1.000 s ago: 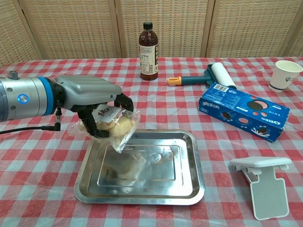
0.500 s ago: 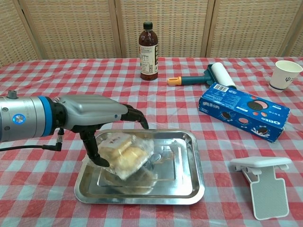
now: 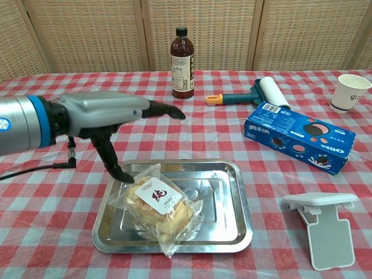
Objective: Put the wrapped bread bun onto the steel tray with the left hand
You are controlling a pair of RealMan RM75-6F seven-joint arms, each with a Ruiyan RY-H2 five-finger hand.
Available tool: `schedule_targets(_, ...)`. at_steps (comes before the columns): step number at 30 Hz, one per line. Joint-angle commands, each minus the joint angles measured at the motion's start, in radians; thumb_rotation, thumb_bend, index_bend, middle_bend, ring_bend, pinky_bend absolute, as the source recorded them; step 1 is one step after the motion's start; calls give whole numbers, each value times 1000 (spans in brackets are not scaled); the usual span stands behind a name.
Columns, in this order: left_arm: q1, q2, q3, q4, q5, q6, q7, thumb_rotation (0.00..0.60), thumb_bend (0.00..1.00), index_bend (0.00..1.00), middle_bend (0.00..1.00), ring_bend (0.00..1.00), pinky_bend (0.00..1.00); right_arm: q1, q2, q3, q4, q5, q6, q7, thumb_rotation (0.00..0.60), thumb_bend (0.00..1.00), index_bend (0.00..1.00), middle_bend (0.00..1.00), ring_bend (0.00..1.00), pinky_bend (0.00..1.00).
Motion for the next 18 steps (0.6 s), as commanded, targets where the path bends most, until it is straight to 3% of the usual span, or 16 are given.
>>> schedule_targets(1, 81, 94, 5, 2, 111, 142, -7, 600, 121, 52, 0, 0, 0, 1, 2, -5, -5, -3, -5, -12, 600, 0, 0, 0, 0, 0)
schedule_targets(6, 211, 154, 71, 17, 180, 299, 16, 600, 120, 33, 0, 0, 0, 2, -1, -8, -18, -3, -13, -50, 600, 0, 0, 0, 0, 0)
schedule_targets(12, 371, 138, 131, 105, 233, 479, 68, 600, 121, 0, 0, 0, 0, 5, -11, -11, -24, 3, -24, -101, 600, 0, 0, 0, 0, 0)
schedule_targets(18, 544, 122, 182, 179, 240, 601, -23, 600, 119, 0, 0, 0, 0, 10, -27, -12, -36, -4, -25, -155, 600, 0, 0, 0, 0, 0)
